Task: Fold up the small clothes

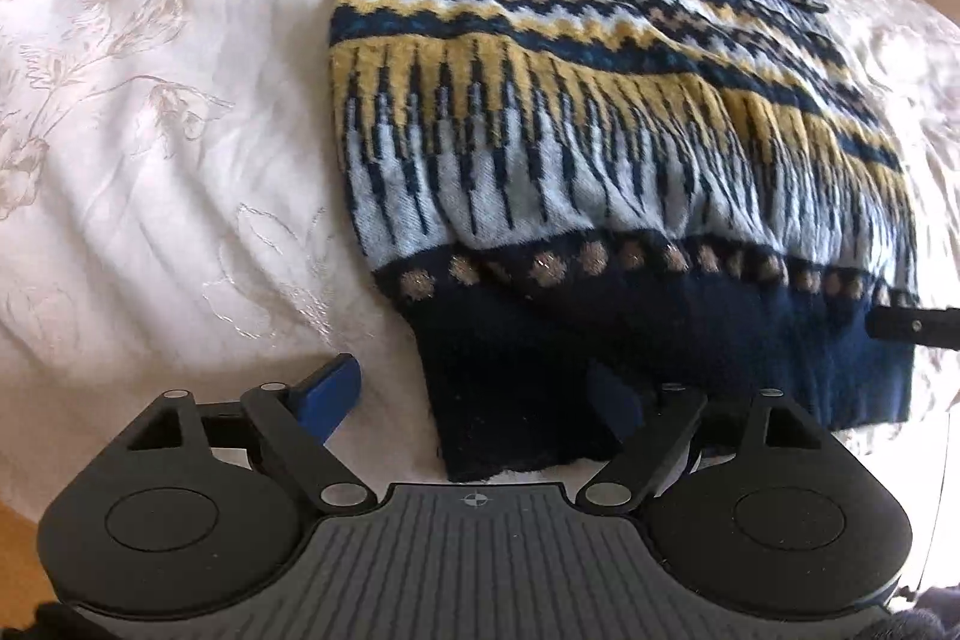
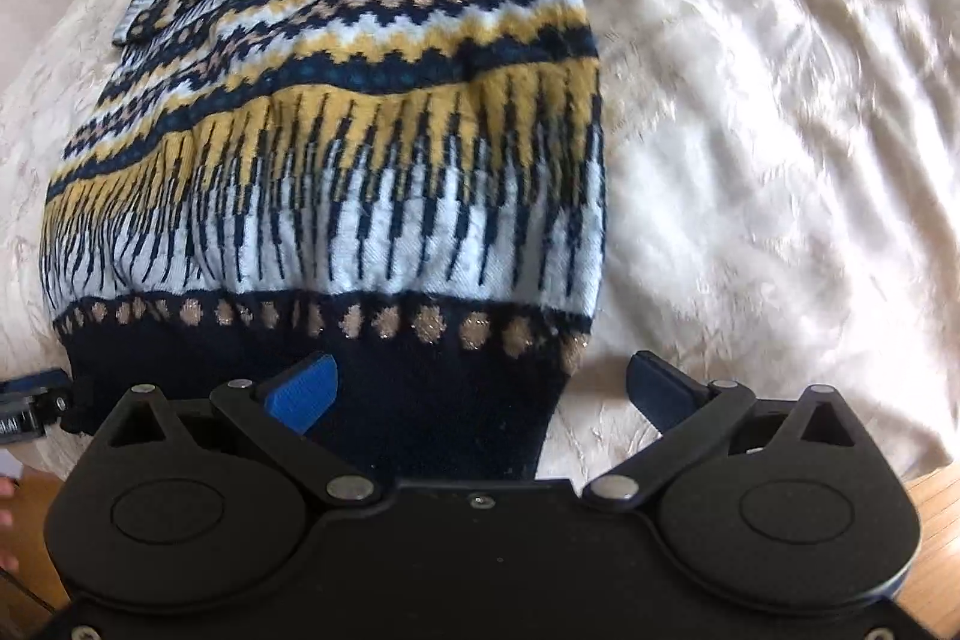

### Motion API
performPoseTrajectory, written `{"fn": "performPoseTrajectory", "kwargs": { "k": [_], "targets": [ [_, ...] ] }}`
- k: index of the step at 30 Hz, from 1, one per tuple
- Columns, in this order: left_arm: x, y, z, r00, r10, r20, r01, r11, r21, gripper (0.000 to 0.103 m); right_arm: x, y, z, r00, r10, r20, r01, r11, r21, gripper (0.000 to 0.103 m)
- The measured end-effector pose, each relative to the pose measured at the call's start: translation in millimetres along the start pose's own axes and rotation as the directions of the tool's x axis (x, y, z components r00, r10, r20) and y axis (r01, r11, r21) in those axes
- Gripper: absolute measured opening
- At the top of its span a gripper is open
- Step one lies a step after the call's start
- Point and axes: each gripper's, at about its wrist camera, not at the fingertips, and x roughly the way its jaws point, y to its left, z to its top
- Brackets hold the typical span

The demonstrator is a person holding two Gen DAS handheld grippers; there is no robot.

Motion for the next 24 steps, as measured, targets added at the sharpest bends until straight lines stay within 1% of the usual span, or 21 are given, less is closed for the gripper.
{"fn": "performPoseTrajectory", "kwargs": {
  "k": [6, 9, 11, 16, 18, 20, 22, 23, 24],
  "targets": [
    [10, 0, 0, 1.0, -0.007, -0.023, 0.008, 1.0, 0.018, 0.088, 2, -7, -6, 0.999, 0.033, 0.042, -0.034, 0.999, 0.028, 0.103],
    [16, -2, 1, 0.999, 0.004, -0.038, -0.002, 0.999, 0.046, 0.089, 3, -4, -8, 0.999, 0.032, 0.038, -0.031, 0.999, -0.019, 0.103],
    [17, -4, 1, 0.999, 0.012, -0.034, -0.01, 0.999, 0.042, 0.089, 3, -1, -7, 0.999, 0.033, 0.028, -0.032, 0.998, -0.048, 0.103],
    [17, -7, -4, 0.999, 0.032, -0.014, -0.031, 0.999, 0.037, 0.091, -1, 5, -11, 0.997, 0.078, 0.015, -0.077, 0.996, -0.049, 0.103],
    [18, -9, -3, 0.999, 0.039, -0.025, -0.038, 0.999, 0.028, 0.091, -1, 9, -13, 0.996, 0.085, 0.001, -0.085, 0.995, -0.054, 0.103],
    [18, -8, 0, 0.999, 0.034, -0.04, -0.033, 0.999, 0.03, 0.09, 0, 14, -15, 0.997, 0.074, -0.021, -0.075, 0.994, -0.078, 0.103],
    [16, -6, 1, 0.999, 0.018, -0.041, -0.016, 0.999, 0.035, 0.085, 1, 17, -15, 0.998, 0.052, -0.039, -0.055, 0.995, -0.089, 0.103],
    [14, -5, 2, 0.999, 0.011, -0.031, -0.009, 0.999, 0.038, 0.076, 1, 18, -14, 0.998, 0.048, -0.047, -0.052, 0.995, -0.086, 0.103],
    [11, -6, 0, 1.0, 0.006, -0.018, -0.005, 0.999, 0.048, 0.066, 1, 18, -13, 0.997, 0.049, -0.054, -0.054, 0.995, -0.08, 0.103]
  ]
}}
